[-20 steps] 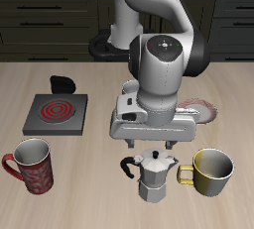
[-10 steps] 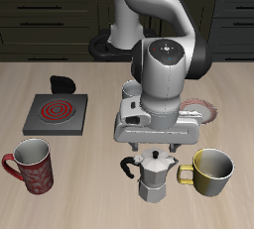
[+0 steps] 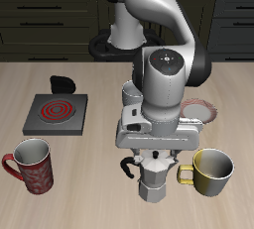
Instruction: Place the moka pot on the stove
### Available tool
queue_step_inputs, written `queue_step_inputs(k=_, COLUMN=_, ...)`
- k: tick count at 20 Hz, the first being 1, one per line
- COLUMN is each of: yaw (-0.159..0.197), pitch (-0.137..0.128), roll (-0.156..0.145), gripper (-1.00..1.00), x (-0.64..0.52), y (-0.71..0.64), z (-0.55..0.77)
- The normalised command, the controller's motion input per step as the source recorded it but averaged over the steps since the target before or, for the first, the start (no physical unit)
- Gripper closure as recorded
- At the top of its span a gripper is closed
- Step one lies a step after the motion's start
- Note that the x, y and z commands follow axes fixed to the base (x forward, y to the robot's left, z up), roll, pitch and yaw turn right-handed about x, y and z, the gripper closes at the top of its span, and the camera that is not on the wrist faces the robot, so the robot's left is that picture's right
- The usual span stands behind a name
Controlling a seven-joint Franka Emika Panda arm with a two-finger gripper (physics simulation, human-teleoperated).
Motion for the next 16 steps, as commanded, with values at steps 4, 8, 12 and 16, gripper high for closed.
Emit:
queue_step_inputs(k=4, yaw=-0.001, pitch=0.012, roll=-0.014, gripper=-1.0, x=0.01, y=-0.15, z=-0.13)
queue_step_inputs(k=8, yaw=0.004, pitch=-0.005, roll=-0.003, gripper=-1.0, x=0.01, y=-0.05, z=-0.05)
queue_step_inputs(k=12, yaw=0.0, pitch=-0.009, roll=0.012, gripper=1.0, x=-0.01, y=-0.04, z=0.0)
queue_step_inputs(k=16, yaw=-0.001, pitch=-0.026, roll=-0.005, gripper=1.0, x=0.0, y=-0.09, z=0.15)
